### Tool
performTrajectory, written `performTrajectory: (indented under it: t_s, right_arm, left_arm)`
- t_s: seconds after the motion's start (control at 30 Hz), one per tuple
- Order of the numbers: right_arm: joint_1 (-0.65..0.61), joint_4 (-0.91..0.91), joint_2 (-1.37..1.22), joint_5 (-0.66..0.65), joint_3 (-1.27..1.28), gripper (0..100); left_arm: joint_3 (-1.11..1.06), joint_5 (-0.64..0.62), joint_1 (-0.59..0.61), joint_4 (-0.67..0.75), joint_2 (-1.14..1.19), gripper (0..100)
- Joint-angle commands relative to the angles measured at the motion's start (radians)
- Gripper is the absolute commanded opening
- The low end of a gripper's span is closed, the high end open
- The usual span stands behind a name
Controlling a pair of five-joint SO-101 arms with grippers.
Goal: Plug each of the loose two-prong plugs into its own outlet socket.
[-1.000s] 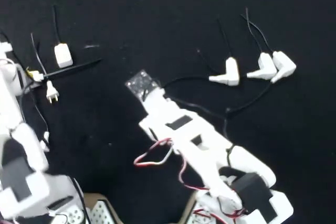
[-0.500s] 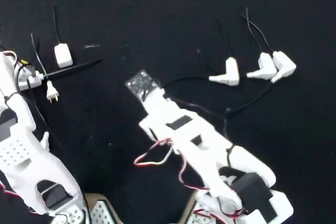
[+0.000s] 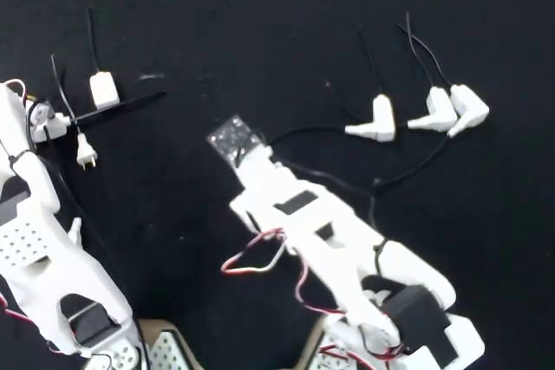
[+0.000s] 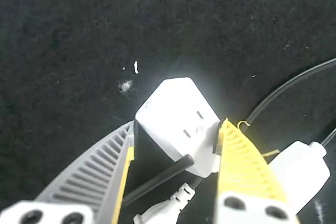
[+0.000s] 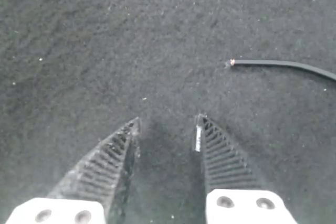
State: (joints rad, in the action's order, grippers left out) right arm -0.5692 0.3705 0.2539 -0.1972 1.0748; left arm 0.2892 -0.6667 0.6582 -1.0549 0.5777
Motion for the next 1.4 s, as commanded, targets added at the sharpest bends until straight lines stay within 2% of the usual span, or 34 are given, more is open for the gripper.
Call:
performTrajectory:
  t_s: [0.0, 0.3, 0.37, 0.5, 0.57, 0.9, 1.1, 1.17, 1.23, 1.37]
  right_arm:
    - [-0.012, -0.021, 0.042, -0.003, 0.001, 14.5]
    - [-0.012, -0.021, 0.042, -0.003, 0.002, 14.5]
    - [-0.012, -0.021, 0.042, -0.003, 0.002, 14.5]
    - [-0.012, -0.021, 0.042, -0.005, 0.002, 14.5]
    - [-0.012, -0.021, 0.042, -0.005, 0.002, 14.5]
    - [-0.012, -0.021, 0.042, -0.005, 0.002, 14.5]
    - [-0.012, -0.021, 0.042, -0.005, 0.002, 14.5]
    - [-0.011, -0.021, 0.042, -0.005, 0.002, 14.5]
    - [-0.009, -0.020, 0.045, -0.005, 0.004, 14.5]
    - [-0.008, 0.018, 0.048, -0.003, -0.005, 14.5]
  left_arm:
    - [0.012, -0.060, 0.002, -0.014, 0.012, 25]
    - [0.065, -0.117, 0.031, -0.008, 0.110, 24]
    - [0.096, -0.130, 0.051, -0.052, 0.098, 20]
    - [0.197, -0.158, 0.094, -0.157, 0.068, 2]
    - [0.260, -0.163, 0.111, -0.203, 0.052, 5]
    - [0.667, -0.158, 0.228, -0.442, -0.015, 4]
    - [0.932, -0.143, 0.243, -0.531, -0.017, 4]
    - [1.033, -0.071, 0.229, -0.589, -0.017, 4]
    - [1.139, 0.066, 0.189, -0.651, -0.009, 4]
    - [1.242, 0.571, 0.085, -0.706, -0.012, 3]
